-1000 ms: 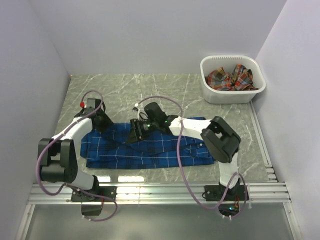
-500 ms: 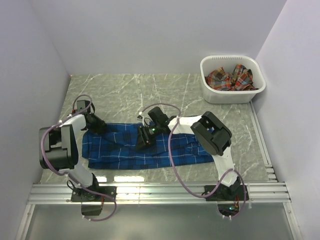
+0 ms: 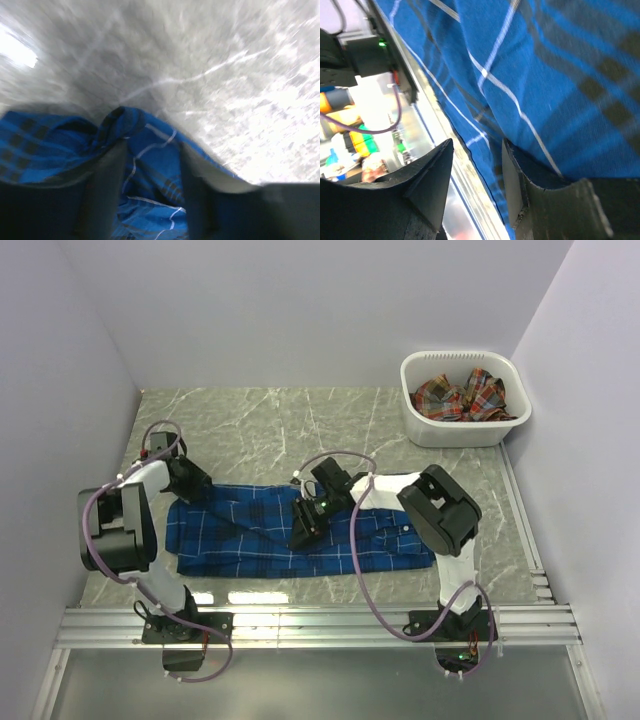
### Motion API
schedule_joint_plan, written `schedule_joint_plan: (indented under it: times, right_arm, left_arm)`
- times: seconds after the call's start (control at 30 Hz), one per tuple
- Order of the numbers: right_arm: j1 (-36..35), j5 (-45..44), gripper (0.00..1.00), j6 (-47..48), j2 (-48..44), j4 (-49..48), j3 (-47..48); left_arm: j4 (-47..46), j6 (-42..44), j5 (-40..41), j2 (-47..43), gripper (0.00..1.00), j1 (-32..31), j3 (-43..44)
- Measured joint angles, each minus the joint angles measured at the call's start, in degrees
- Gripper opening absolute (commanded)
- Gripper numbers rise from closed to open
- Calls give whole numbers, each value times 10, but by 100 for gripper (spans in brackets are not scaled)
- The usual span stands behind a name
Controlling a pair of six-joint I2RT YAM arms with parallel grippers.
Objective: Fold and stack the long sleeve shirts
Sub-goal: Fold the shirt
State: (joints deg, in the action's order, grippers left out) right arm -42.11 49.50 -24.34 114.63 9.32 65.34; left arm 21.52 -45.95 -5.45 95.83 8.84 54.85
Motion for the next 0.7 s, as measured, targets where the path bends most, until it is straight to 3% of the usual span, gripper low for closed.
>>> schedule_joint_plan:
  times: [0.13,0.17,0.27,0.53,0.7]
  right_arm:
    - [1,-56,52,21,-34,52,0]
    - [3,-81,52,27,-49,68,-1]
    - [15,-179,52,45,-103,115,-1]
    - [44,-467,52,57,-200,224,-1]
    - [50,-544,52,50,-182,266,-12]
  left_arm:
    - [8,17,33,-35,74,3,12]
    - [10,18,39,-54,84,3,15]
    - [23,17,57,-123,93,-7,17]
    - [67,-23,103,-298,90,-136,-18]
    - [77,-55,80,-311,87,-193,-113]
